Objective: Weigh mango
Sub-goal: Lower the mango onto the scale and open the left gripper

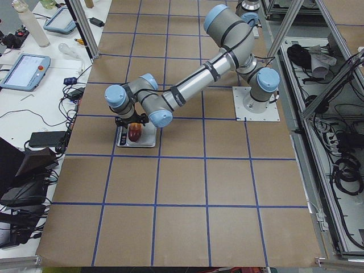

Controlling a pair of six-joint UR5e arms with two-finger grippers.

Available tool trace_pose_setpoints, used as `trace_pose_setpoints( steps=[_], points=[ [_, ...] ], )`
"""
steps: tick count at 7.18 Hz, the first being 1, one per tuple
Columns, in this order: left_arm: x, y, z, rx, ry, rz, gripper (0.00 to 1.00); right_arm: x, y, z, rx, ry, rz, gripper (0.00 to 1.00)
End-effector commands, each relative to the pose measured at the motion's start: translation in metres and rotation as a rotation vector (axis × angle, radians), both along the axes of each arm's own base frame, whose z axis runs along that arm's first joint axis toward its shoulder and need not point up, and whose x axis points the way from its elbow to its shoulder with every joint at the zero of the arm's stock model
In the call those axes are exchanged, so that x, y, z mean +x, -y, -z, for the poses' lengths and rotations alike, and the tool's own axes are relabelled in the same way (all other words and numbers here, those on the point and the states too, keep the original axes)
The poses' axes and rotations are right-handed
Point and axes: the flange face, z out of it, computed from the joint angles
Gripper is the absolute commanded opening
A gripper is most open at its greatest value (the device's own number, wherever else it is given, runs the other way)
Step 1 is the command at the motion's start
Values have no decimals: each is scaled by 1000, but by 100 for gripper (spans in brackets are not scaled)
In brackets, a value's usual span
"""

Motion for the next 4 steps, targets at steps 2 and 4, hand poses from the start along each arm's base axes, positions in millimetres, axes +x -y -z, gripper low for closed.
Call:
trace_pose_setpoints(
  steps=[2,4],
  points=[
    [-29,-47,-110,41,27,-259,100,0,0,0,0,0,-1,100],
    [-70,-85,-175,67,28,-436,100,0,0,0,0,2,-1,100]
  ],
)
